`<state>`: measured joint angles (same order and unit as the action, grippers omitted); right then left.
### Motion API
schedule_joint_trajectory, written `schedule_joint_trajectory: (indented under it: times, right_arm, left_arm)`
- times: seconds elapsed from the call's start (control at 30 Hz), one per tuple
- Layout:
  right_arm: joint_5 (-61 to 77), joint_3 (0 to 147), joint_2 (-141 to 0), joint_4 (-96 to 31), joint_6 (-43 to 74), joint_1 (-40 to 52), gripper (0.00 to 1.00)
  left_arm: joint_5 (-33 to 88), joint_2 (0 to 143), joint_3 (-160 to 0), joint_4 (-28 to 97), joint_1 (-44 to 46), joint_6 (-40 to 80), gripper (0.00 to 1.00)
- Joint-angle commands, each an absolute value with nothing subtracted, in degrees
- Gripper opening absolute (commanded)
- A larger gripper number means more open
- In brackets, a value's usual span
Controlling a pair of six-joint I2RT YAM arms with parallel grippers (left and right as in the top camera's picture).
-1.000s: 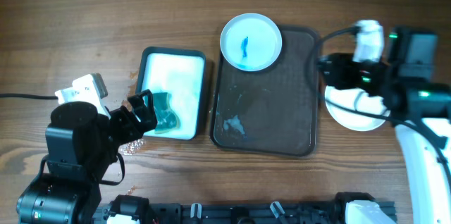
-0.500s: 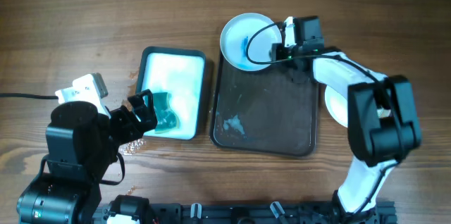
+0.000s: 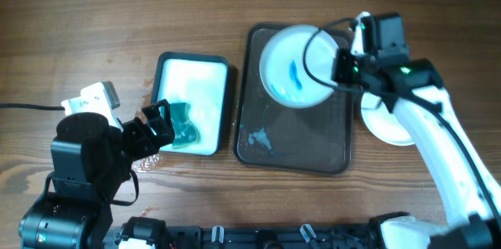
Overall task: Clean dirty plates on tray and stack at the side
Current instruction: 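Move the right gripper to the last plate on the brown tray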
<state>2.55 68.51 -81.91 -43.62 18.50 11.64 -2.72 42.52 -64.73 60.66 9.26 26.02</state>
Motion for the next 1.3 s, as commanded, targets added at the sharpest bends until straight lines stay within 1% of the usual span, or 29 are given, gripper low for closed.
schedule_joint_trajectory:
  times: [0.0, 0.07, 0.17, 0.23, 0.27, 0.3, 0.33, 0.37, 0.43, 0.5, 0.53, 0.57, 0.63, 0.7, 0.73, 0.77, 0.83, 0.93, 0.97, 1.0, 1.03, 1.1, 1.17, 1.2, 1.23, 1.27]
  right_arm:
    - [1.54, 64.66, -80.60, -51.20, 24.29, 12.03, 0.04]
    - [1.06, 56.84, -81.03, -47.97, 27.05, 13.21, 0.04]
    - [5.56, 44.38, -81.14, -34.76, 40.99, 13.28, 0.04]
    - [7.62, 39.00, -81.14, -27.51, 47.79, 13.28, 0.04]
    - [6.37, 37.32, -81.14, -26.09, 50.13, 13.28, 0.10]
    - [5.15, 37.08, -81.14, -26.39, 49.65, 13.28, 0.41]
    - [4.49, 37.67, -80.90, -27.16, 46.30, 13.28, 0.45]
    - [4.73, 38.72, -80.31, -27.57, 40.80, 13.28, 0.47]
    - [5.85, 41.80, -78.59, -30.55, 30.92, 13.28, 0.47]
    - [5.32, 46.33, -75.07, -36.88, 23.62, 13.28, 0.46]
    - [5.41, 47.81, -73.47, -38.70, 22.11, 13.28, 0.46]
    - [5.76, 48.82, -72.20, -39.88, 20.95, 13.28, 0.46]
    - [8.21, 50.61, -67.83, -41.19, 17.39, 13.28, 0.45]
    - [10.44, 50.63, -63.75, -41.41, 16.64, 13.28, 0.43]
    - [10.46, 50.63, -62.48, -41.78, 16.71, 13.28, 0.42]
    - [10.41, 50.63, -61.32, -42.57, 16.69, 13.28, 0.43]
    - [10.41, 50.63, -61.25, -43.66, 16.69, 13.28, 0.42]
    - [10.44, 50.61, -62.19, -45.95, 16.71, 13.28, 0.42]
    - [10.44, 50.61, -62.50, -46.59, 16.71, 13.28, 0.42]
    - [10.44, 50.61, -62.72, -47.11, 16.69, 13.28, 0.42]
    - [10.44, 50.61, -62.81, -47.48, 16.69, 13.28, 0.42]
    - [10.41, 50.61, -62.78, -47.81, 16.67, 13.28, 0.42]
    - [10.41, 50.57, -62.78, -47.86, 16.67, 13.28, 0.42]
    - [10.41, 50.57, -62.78, -47.83, 16.69, 13.28, 0.41]
    - [10.41, 50.57, -62.78, -47.83, 16.67, 13.28, 0.42]
    - [10.39, 50.57, -62.78, -47.81, 16.64, 13.28, 0.41]
  left_arm:
    - [-2.61, 42.44, -65.25, 60.42, 9.10, 25.93, 1.00]
    - [-2.44, 42.44, -65.25, 59.42, 9.10, 25.93, 1.00]
    - [-1.65, 42.44, -65.25, 58.98, 9.10, 26.17, 1.00]
    - [3.86, 42.41, -65.25, 59.42, 9.10, 26.15, 1.00]
    - [5.87, 42.59, -65.25, 59.35, 9.10, 26.15, 1.00]
    - [7.29, 43.09, -65.25, 59.61, 9.10, 26.13, 1.00]
    - [7.77, 43.90, -65.21, 60.75, 9.10, 26.13, 1.00]
    - [7.88, 44.69, -65.04, 61.69, 9.10, 26.09, 1.00]
    - [7.44, 47.05, -64.42, 64.01, 9.10, 26.11, 0.99]
    - [6.81, 51.07, -63.79, 66.59, 9.10, 26.15, 0.89]
    - [6.57, 52.93, -63.57, 67.29, 9.10, 26.26, 0.84]
    - [6.33, 55.18, -63.31, 67.83, 9.10, 27.03, 0.84]
    - [5.32, 61.56, -62.15, 68.16, 9.10, 30.68, 0.80]
    - [2.72, 70.41, -60.42, 66.85, 9.10, 33.61, 0.72]
    - [2.26, 74.39, -59.96, 65.73, 9.10, 33.71, 0.70]
    - [2.26, 79.57, -59.88, 64.69, 9.15, 33.71, 0.65]
    - [2.28, 88.71, -59.88, 63.53, 9.15, 33.76, 0.63]
    - [2.26, 100.16, -59.88, 60.73, 9.15, 33.74, 0.40]
    - [2.04, 103.94, -59.88, 57.95, 9.15, 33.69, 0.20]
    - [2.07, 105.14, -59.88, 56.45, 9.15, 33.69, 0.05]
    - [2.09, 106.96, -59.90, 54.00, 9.15, 33.69, 0.04]
    - [2.11, 106.74, -60.10, 52.90, 9.15, 33.67, 0.04]
    - [2.13, 104.97, -62.04, 55.29, 9.15, 32.71, 0.04]
    - [2.57, 103.74, -63.61, 57.21, 9.15, 31.64, 0.09]
    - [2.55, 102.19, -65.52, 59.53, 9.15, 30.85, 0.23]
    - [2.46, 100.55, -67.29, 61.49, 9.15, 29.91, 0.32]
